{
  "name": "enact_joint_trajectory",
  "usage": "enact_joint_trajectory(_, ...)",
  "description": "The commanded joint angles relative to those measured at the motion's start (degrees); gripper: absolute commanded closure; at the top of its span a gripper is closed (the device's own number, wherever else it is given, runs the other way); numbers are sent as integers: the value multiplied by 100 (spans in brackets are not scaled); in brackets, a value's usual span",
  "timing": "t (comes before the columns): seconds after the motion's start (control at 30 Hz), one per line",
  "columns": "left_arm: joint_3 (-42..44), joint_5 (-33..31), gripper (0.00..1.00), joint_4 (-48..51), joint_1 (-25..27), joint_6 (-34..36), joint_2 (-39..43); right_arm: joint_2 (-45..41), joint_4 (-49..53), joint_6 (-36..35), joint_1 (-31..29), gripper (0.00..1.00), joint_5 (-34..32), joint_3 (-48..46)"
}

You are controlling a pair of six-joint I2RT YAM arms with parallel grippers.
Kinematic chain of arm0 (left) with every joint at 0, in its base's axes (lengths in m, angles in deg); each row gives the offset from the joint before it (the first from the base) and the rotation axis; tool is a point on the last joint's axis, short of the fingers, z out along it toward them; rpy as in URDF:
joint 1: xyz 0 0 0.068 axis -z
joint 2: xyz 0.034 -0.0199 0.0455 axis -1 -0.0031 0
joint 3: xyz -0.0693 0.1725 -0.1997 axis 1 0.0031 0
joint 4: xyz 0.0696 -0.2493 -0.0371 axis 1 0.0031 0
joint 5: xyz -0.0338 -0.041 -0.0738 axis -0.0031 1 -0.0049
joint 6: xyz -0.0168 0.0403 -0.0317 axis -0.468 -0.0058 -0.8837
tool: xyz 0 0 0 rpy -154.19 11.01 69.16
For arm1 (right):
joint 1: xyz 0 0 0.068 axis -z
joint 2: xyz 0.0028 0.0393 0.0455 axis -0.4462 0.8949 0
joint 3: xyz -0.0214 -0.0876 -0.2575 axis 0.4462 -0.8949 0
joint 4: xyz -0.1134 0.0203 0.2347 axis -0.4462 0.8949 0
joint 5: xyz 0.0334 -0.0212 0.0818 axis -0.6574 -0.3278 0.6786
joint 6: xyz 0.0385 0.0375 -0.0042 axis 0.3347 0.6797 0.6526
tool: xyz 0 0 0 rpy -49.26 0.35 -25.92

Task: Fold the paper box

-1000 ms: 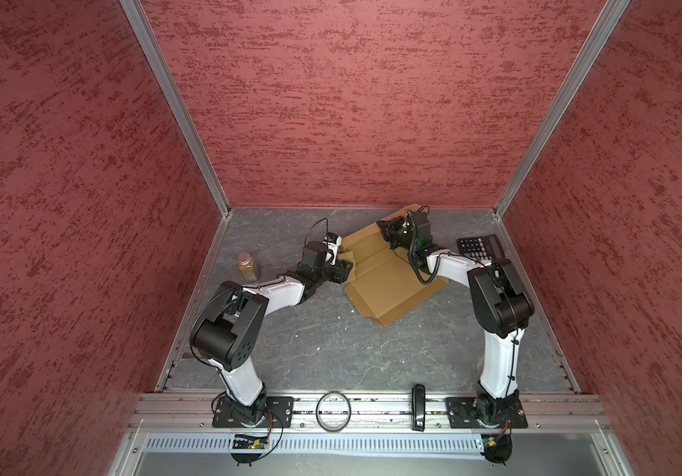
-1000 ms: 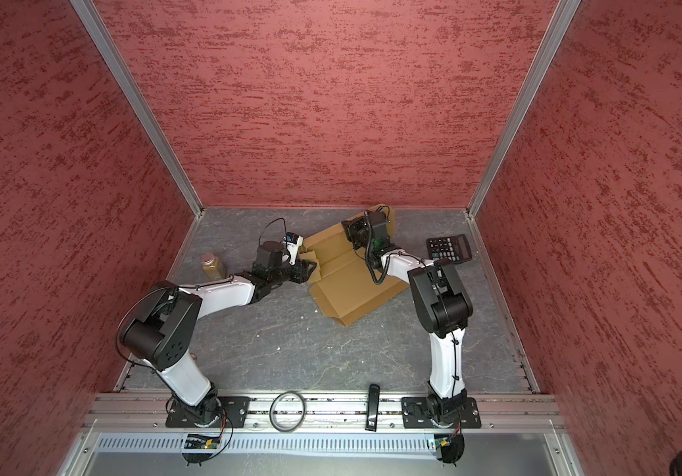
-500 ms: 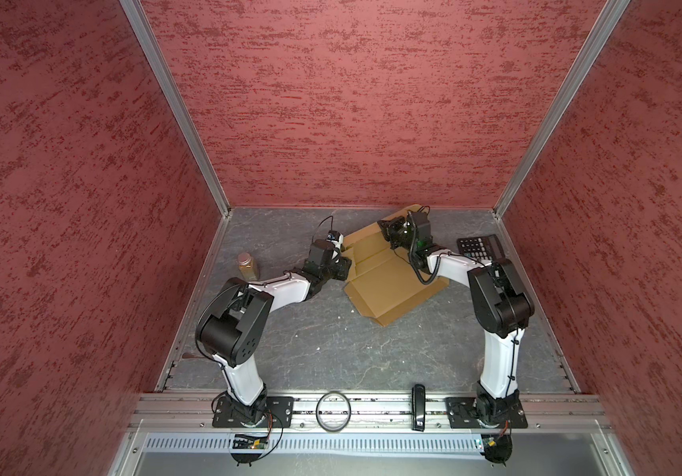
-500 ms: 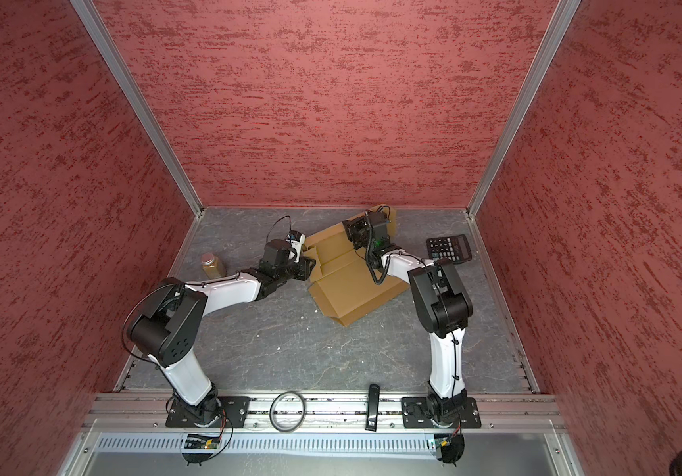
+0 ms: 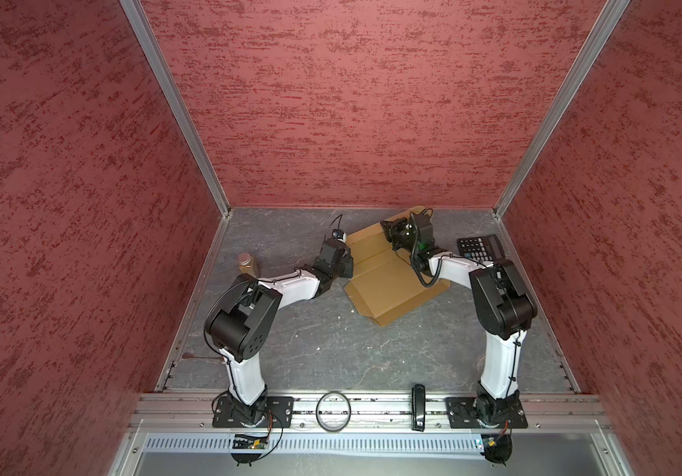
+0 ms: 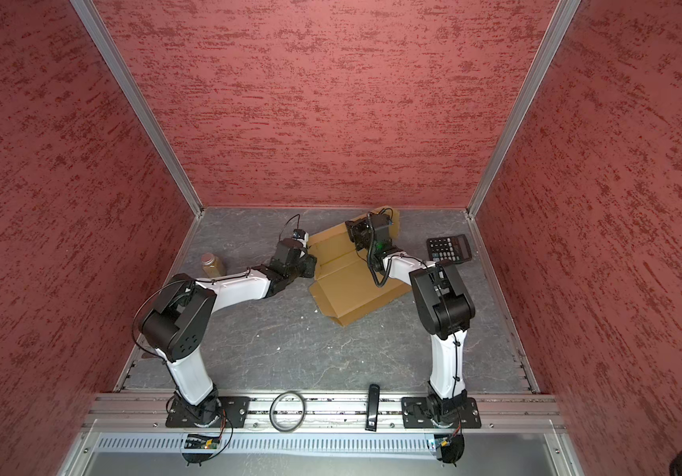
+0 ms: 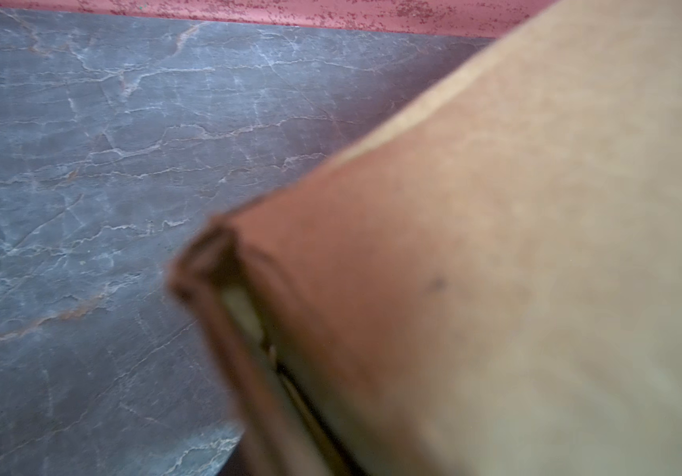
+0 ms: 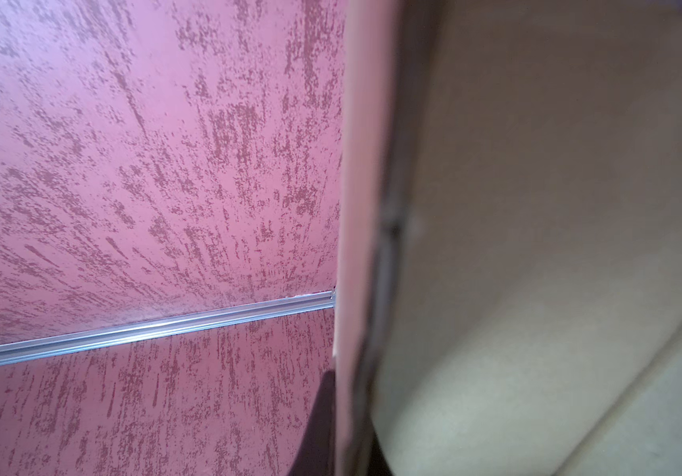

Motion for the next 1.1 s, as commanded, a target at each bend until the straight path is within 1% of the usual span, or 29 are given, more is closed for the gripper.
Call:
enact_joint_trajectory(0.0, -139, -249, 66, 131, 48, -148, -156, -104, 369, 178, -48, 99, 99, -246)
enact_joint_trajectory(0.2, -238, -461, 72, 243, 100, -253, -234, -187, 329, 187, -58, 99, 91, -353)
enact_joint_trajectory(0.47, -489, -552, 79, 465, 153, -362, -339, -254, 268, 263, -121, 99, -15, -477)
enact_joint_trajectory(0.7, -549, -569, 82, 525, 222, -387, -342, -267, 260, 310, -165, 99, -80, -476)
enact_joint_trajectory(0.73, -563, -586, 85, 535, 217, -401, -347, -283, 260, 320, -174, 99, -92, -486)
enact_joint_trajectory(0.8, -612, -638, 96, 629, 226, -441, -361, -296, 254, 327, -191, 98, -101, -490)
enact_joint_trajectory(0.83, -621, -656, 100, 656, 225, -458, -372, -299, 242, 345, -197, 98, -102, -502)
enact_joint_trajectory(0.93, -654, -737, 100, 742, 230, -472, -370, -359, 206, 361, -218, 93, -132, -552)
enact_joint_trajectory(1.07, -611, -793, 100, 810, 222, -471, -299, -472, 147, 367, -216, 84, -155, -651)
